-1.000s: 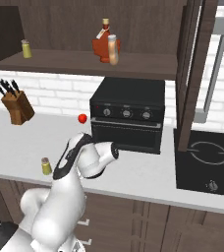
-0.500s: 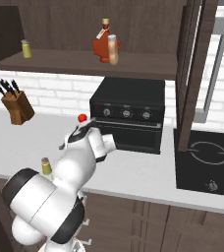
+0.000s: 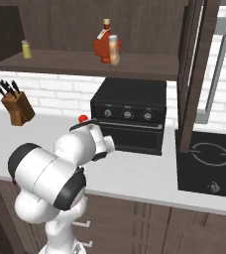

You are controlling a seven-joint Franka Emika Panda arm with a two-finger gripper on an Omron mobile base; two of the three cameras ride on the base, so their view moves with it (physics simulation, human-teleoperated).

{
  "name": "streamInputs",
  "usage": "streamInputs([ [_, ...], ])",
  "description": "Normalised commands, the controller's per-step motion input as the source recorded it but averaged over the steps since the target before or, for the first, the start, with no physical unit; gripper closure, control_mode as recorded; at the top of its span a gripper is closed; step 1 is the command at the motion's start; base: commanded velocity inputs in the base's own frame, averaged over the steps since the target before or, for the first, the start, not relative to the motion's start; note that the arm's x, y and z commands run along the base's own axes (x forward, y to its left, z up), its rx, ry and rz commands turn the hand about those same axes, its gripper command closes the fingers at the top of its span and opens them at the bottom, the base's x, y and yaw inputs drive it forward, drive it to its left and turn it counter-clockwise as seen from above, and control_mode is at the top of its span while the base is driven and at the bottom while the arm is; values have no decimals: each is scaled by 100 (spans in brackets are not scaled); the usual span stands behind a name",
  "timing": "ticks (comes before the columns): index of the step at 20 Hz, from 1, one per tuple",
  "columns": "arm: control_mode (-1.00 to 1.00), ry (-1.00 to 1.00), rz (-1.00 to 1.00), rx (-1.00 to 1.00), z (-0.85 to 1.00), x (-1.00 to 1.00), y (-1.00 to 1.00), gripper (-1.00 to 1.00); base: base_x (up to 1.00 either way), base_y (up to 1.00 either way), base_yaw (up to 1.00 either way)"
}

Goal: Put the shaker and condiment bottle from the counter next to their counterparts in the cabinet.

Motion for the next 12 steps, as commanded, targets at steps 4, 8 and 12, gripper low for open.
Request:
streamInputs([
  [4, -100, 12, 0, 5, 0, -17, 36, -100, 0, 0, 0],
  [8, -100, 16, -2, 7, 0, -28, 30, -100, 0, 0, 0],
  [12, -100, 17, 0, 7, 0, -16, 14, -100, 0, 0, 0],
])
